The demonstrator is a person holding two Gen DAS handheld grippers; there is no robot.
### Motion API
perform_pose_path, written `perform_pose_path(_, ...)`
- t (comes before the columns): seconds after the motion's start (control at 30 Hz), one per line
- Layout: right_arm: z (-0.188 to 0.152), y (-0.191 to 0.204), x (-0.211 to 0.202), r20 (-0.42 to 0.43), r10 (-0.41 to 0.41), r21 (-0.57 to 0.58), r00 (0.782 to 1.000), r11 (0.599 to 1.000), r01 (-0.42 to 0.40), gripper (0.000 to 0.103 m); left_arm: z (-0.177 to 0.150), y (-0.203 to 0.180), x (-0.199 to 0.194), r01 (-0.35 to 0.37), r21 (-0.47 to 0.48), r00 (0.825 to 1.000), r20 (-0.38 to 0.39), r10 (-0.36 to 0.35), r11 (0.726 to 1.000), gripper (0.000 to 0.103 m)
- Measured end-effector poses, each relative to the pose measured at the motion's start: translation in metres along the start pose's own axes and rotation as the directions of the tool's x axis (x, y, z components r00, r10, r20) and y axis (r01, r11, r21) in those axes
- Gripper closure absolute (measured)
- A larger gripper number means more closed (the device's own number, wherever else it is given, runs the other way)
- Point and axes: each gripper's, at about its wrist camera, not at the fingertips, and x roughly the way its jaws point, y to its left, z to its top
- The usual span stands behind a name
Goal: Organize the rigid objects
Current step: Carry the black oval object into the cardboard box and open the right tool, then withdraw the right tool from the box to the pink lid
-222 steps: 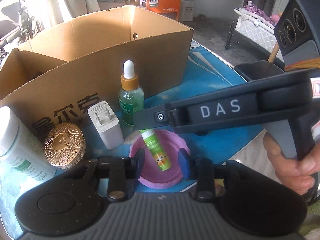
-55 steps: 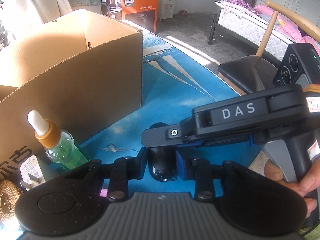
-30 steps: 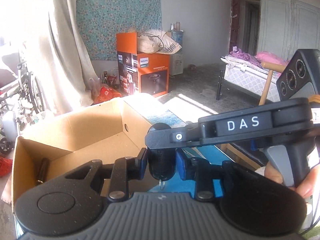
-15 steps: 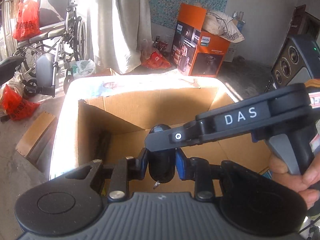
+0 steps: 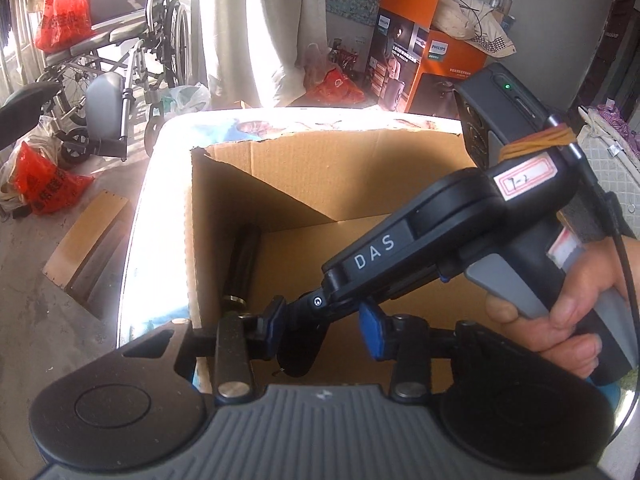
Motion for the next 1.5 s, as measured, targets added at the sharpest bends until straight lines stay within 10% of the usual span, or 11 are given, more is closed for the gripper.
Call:
perform_pose_path(0.3,0.009,0.01,0.033,-0.088,-0.044,-0.015,0.995,0.999,0.043,0.074,-0.001,-0.002,-0.003,-0.007,-0.002,1.0,0.026,0.007,1.0,0.054)
perform_pose_path(0.67,-0.012,0.025,-0.034,0.131,0.062,-0.032,0.989,0.998,-0.058,0.053,-0.014,-0.016,-0.047,0.032,0.01,0.987,0.158,-0.033,0.999,0.041)
perform_pose_path(0.9,-0.093,0.025,-0.143,0.371,0.107,-0.132,0.922,0.989,-0.062,0.053,-0.055,-0.045,-0.094,0.11,0.083,0.961,0.247,-0.127,0.991,0.021)
perform_pose_path(1.17,-0.238,-0.023,-0.234,0.588,0.017,-0.144,0.808,0.986,0.085,0.053,-0.125,-0.107,-0.079,0.217,0.256,0.962,0.109,-0.25,0.942,0.009)
perform_pose_path(1.5,-0.31,-0.072,-0.126,0.548,-0.168,-0.013,0.82,0.978,0.209,0.058,-0.177,-0.166,-0.019,0.074,0.445,0.995,0.025,-0.095,0.893,0.01)
